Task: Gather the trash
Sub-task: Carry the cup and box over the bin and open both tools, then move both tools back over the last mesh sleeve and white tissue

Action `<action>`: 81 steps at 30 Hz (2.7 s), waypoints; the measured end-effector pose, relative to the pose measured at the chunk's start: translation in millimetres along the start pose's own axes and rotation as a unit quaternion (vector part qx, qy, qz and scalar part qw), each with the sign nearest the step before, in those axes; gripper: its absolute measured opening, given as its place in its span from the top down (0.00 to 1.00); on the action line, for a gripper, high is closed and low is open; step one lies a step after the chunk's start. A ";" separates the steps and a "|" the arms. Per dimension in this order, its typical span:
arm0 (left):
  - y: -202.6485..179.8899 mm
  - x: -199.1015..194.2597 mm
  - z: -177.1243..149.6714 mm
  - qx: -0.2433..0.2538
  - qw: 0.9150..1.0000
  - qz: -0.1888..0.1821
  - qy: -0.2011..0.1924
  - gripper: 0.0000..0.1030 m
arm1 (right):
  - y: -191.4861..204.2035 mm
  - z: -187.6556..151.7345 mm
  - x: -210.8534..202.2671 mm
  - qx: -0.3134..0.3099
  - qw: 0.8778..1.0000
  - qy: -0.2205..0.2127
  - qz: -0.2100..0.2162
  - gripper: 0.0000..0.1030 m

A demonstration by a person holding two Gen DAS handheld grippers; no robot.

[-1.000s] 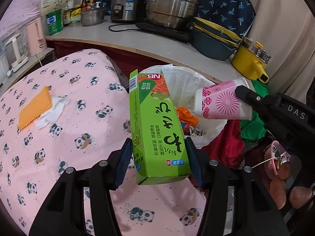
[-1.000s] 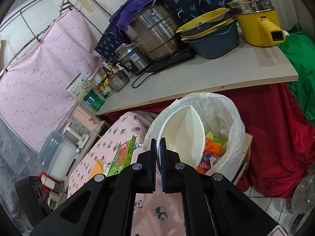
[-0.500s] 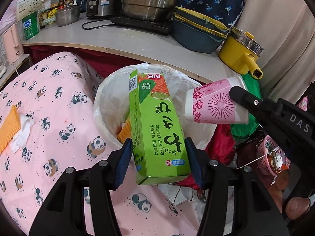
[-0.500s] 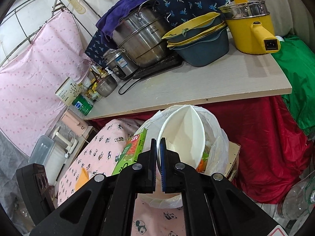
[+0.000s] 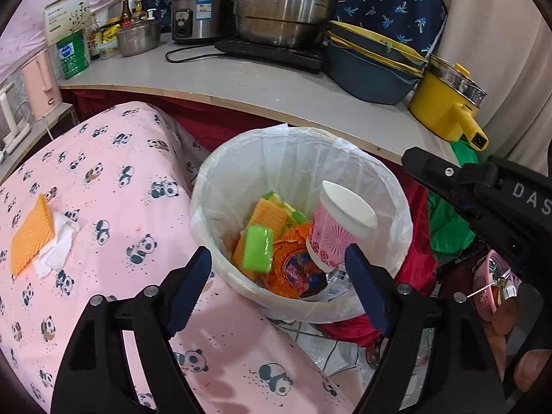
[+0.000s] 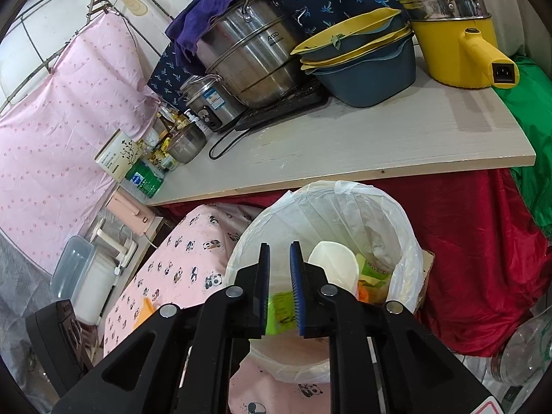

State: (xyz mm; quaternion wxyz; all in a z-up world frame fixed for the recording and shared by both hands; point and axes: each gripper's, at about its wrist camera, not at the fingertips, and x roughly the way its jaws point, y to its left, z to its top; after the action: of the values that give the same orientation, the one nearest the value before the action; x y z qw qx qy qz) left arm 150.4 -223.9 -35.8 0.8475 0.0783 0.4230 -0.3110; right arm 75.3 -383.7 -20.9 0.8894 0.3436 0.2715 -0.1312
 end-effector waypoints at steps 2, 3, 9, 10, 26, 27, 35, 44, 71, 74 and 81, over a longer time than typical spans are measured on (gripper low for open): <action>6.4 -2.3 -0.2 -0.008 1.000 0.008 -0.004 0.21 | 2.8 -0.4 -1.0 -0.002 1.000 -0.001 -0.001 0.82; 9.8 -3.8 -0.8 -0.011 1.000 0.011 -0.006 0.21 | 4.7 -0.9 -1.7 -0.004 1.000 -0.001 0.000 0.81; 29.6 -10.3 -5.4 -0.030 0.999 0.030 -0.007 0.21 | 15.8 -6.9 -2.1 -0.016 1.000 0.004 -0.001 0.76; 33.0 -11.8 -6.4 -0.033 0.999 0.032 -0.008 0.20 | 18.6 -8.7 -2.0 -0.018 1.000 0.006 0.000 0.75; 107.0 -48.3 -29.9 -0.092 0.992 0.086 -0.024 0.17 | 82.2 -44.9 9.3 -0.074 0.996 0.040 0.026 0.71; 111.6 -50.6 -30.8 -0.096 0.991 0.089 -0.026 0.17 | 86.8 -47.8 10.6 -0.077 0.996 0.043 0.028 0.71; 150.7 -69.5 -42.4 -0.118 0.985 0.121 -0.036 0.15 | 121.7 -68.0 19.4 -0.105 0.992 0.062 0.041 0.67; 206.9 -81.7 -65.9 -0.142 0.976 0.165 -0.029 0.10 | 162.0 -102.2 46.2 -0.136 0.984 0.102 0.055 0.65; 348.0 -39.6 -61.8 -0.194 0.963 0.185 0.003 0.08 | 228.3 -147.2 189.8 -0.150 0.972 0.178 0.036 0.64; 354.9 -27.4 -56.8 -0.203 0.963 0.176 0.008 0.08 | 228.8 -148.4 202.2 -0.149 0.971 0.182 0.031 0.64; 355.4 -9.3 -50.7 -0.213 0.966 0.149 0.010 0.15 | 232.5 -154.2 215.9 -0.166 0.968 0.189 0.028 0.70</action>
State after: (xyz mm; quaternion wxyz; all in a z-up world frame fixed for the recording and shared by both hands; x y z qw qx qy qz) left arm 323.3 82.8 -107.0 0.8770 -0.0384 0.4716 -0.0833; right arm 288.9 -118.9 -114.2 0.8699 0.2174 0.4427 0.0079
